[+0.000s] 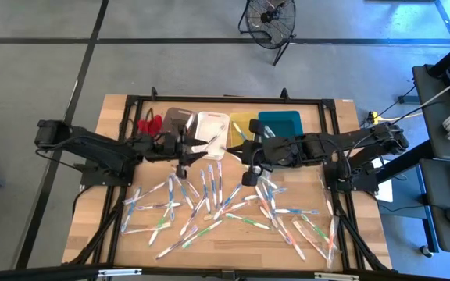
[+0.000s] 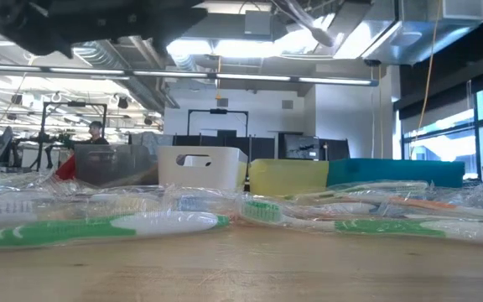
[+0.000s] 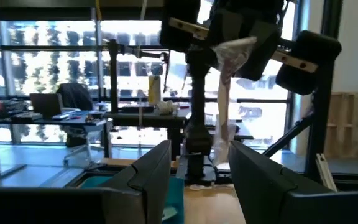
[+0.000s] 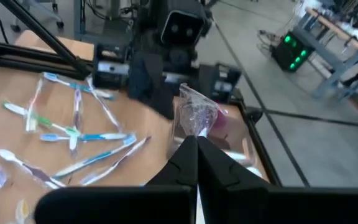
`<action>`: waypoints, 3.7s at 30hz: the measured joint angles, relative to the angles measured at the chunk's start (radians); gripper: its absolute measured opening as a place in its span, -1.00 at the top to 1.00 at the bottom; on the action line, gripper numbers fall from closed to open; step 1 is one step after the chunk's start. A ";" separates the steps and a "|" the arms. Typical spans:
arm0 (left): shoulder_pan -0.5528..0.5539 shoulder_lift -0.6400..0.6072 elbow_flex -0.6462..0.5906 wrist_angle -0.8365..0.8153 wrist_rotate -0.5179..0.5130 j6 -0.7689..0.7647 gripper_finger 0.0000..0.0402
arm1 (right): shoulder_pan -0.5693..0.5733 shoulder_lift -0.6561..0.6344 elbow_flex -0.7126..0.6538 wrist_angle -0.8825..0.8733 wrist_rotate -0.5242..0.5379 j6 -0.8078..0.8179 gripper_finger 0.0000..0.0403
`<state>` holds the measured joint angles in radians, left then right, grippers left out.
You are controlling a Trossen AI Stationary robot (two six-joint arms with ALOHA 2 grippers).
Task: Pick & Place Toothbrushes
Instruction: Put the purple toothbrush into the white bin
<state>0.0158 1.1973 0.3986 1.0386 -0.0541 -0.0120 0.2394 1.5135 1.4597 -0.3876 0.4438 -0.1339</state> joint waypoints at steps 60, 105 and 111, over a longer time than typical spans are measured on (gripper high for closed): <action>-0.001 0.300 0.323 0.001 0.080 0.085 0.30 | -0.039 0.000 0.000 0.053 -0.070 -0.084 1.00; 0.125 -0.041 0.323 -0.760 -0.113 -0.062 0.89 | 0.026 -0.141 -0.005 -0.613 -0.075 0.319 0.23; 0.213 -0.054 0.323 -0.908 -0.111 -0.104 0.89 | 0.026 -0.141 -0.066 -0.609 -0.126 0.339 0.40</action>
<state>0.2293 1.1437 0.7212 0.1305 -0.1654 -0.1164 0.2649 1.3724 1.3941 -0.9968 0.3177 0.2050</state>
